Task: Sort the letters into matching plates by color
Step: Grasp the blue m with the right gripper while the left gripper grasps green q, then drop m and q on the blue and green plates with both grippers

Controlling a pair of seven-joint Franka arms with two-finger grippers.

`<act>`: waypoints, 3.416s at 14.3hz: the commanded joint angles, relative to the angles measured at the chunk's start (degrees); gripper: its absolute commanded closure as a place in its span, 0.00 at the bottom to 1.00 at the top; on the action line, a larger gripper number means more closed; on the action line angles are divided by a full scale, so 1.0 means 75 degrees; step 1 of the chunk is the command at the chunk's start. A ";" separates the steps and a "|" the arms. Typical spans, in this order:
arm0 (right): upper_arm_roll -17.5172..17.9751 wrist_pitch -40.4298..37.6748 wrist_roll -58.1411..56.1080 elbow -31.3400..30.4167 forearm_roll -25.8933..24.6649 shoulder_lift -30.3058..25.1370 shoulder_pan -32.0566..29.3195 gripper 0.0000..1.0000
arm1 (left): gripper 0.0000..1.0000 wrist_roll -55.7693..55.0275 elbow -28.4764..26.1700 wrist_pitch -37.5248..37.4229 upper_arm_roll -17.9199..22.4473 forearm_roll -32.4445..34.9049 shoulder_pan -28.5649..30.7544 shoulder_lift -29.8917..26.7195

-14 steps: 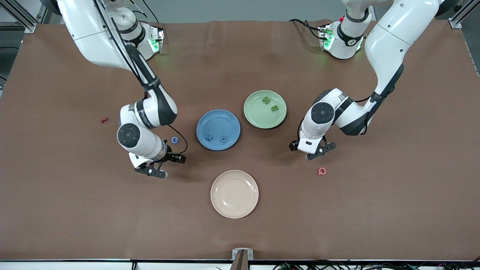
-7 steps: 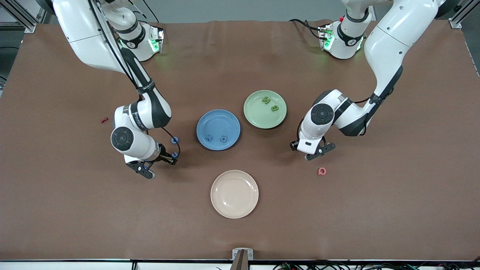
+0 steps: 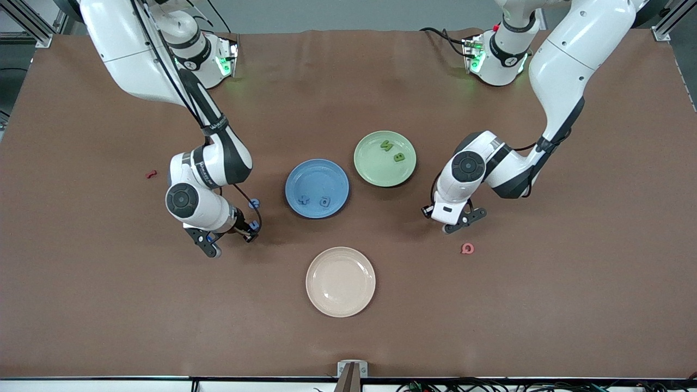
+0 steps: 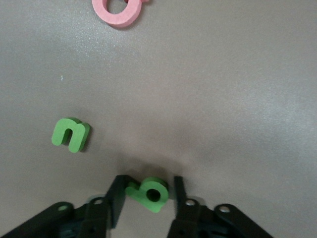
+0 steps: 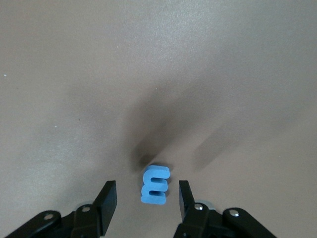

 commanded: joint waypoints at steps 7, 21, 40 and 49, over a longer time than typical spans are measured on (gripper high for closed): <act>-0.0068 0.0444 0.0441 -0.0144 -0.0123 0.0241 0.0298 0.41 | 0.81 -0.0113 0.0070 -0.0055 -0.0062 0.0007 0.0098 -0.0156; -0.0221 0.0455 0.0429 -0.0250 -0.0744 0.0241 0.0346 0.48 | 0.81 -0.1905 0.0504 -0.1156 -0.1305 -0.0720 -0.1096 -0.0181; -0.0022 -0.1724 0.2405 0.0196 -0.0487 -0.0883 0.1667 1.00 | 0.08 -0.1848 0.0446 -0.1156 -0.1281 -0.0661 -0.1052 -0.0285; 0.0049 -0.0483 0.4565 0.0149 -0.0487 -0.0463 0.3380 1.00 | 0.07 0.1501 0.0270 -0.1156 -0.1293 -0.0580 0.0635 -0.0543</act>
